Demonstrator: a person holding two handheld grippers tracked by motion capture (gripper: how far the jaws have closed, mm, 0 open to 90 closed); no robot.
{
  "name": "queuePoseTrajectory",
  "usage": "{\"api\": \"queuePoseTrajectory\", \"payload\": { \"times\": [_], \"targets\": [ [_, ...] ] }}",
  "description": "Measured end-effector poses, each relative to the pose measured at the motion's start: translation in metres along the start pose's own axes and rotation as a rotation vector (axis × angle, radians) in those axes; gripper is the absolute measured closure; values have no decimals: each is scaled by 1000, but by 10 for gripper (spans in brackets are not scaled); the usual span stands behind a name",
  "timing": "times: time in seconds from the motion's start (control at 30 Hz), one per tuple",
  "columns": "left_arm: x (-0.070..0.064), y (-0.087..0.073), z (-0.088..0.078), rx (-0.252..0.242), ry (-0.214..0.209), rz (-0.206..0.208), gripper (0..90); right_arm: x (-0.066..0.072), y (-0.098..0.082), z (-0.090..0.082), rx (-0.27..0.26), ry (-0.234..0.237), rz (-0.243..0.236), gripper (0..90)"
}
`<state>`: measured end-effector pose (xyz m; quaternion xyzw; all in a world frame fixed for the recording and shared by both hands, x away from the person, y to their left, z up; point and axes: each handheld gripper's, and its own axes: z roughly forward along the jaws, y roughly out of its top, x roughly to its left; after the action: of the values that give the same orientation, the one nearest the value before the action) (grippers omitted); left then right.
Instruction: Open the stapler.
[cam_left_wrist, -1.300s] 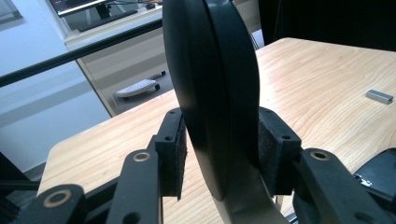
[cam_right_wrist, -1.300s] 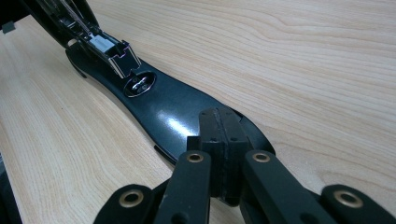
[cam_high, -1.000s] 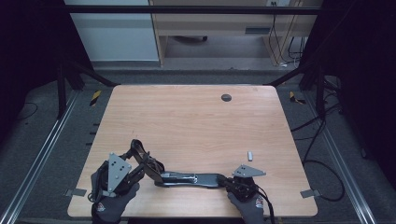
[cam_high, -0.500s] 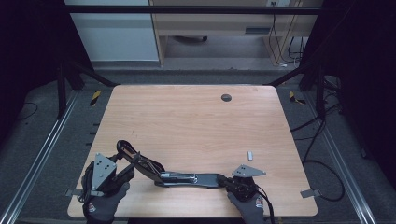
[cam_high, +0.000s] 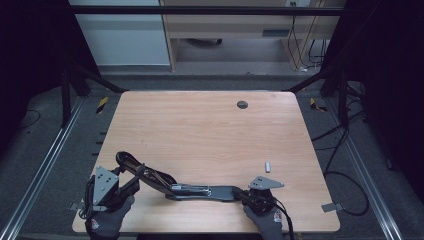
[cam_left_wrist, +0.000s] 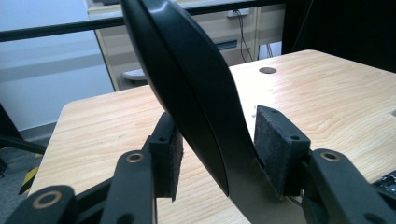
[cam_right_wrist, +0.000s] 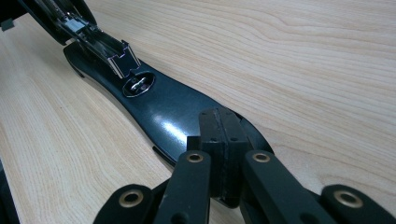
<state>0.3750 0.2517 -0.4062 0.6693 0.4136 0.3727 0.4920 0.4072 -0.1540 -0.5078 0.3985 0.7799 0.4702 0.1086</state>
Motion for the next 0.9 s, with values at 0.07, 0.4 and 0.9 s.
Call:
{"api": "queuePoseTrajectory", "payload": {
  "times": [0.07, 0.4, 0.9],
  "targets": [
    [1, -1, 0, 4, 6, -4, 515, 0, 0, 0, 1, -1, 0, 900],
    [8, -8, 0, 18, 18, -27, 491, 0, 0, 0, -1, -2, 2, 900],
    [7, -9, -1, 15, 31, -7, 473, 0, 0, 0, 1, -2, -2, 900]
  ]
}}
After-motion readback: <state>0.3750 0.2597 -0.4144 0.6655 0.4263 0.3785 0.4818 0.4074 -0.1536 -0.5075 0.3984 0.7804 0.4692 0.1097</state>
